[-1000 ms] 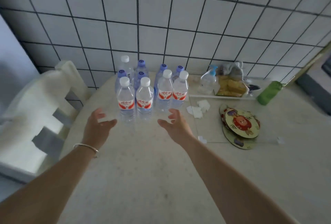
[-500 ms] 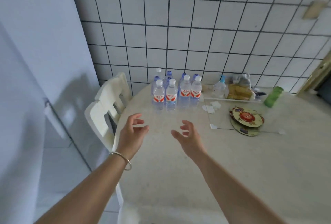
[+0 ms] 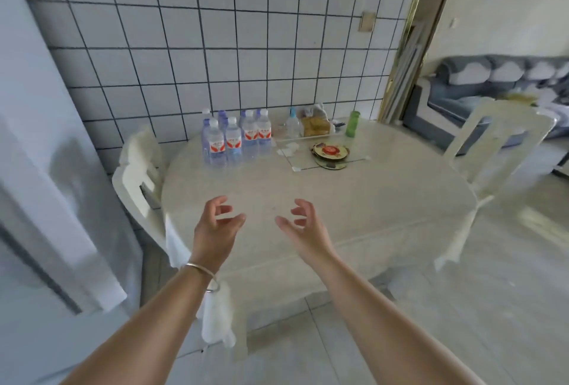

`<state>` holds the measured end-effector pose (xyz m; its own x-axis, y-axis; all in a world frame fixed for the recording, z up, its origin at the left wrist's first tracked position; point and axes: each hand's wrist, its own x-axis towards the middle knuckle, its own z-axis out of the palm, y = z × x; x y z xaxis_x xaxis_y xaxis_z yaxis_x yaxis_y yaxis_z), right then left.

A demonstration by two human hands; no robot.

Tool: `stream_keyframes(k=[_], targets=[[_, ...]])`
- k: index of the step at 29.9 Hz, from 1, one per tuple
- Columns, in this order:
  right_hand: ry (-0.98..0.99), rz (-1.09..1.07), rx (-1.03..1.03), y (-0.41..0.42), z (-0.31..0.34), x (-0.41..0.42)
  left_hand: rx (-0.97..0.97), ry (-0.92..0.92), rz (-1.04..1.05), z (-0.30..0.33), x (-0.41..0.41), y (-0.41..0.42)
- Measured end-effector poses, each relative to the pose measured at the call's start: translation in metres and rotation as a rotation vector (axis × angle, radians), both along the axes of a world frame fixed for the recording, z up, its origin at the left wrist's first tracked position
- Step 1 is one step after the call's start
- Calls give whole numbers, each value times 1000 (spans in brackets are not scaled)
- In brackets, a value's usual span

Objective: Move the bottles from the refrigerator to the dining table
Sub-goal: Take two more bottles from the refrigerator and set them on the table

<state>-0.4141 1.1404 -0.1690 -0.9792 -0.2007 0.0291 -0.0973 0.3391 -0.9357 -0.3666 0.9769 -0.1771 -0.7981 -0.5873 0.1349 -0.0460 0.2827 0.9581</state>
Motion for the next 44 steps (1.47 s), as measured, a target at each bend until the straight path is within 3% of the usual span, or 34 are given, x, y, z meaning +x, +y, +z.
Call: stream_keyframes(k=[7,14,20,28,36,44], targets=[[142,117,32,8,25,93,7,213,-49,27,117,11],[134,410,-34,-44,37,199,11,339,56,46,240,-13],[127,645,-100,-129,54,277,30,450,331,62,326,-104],[53,722,-185,-303,66,351,-8,429,399,74,411,-263],[55,744,-141,-456,62,381,-2,294,389,76,436,-415],[83,699,-138,-604,58,310,49,310,333,66,370,-543]])
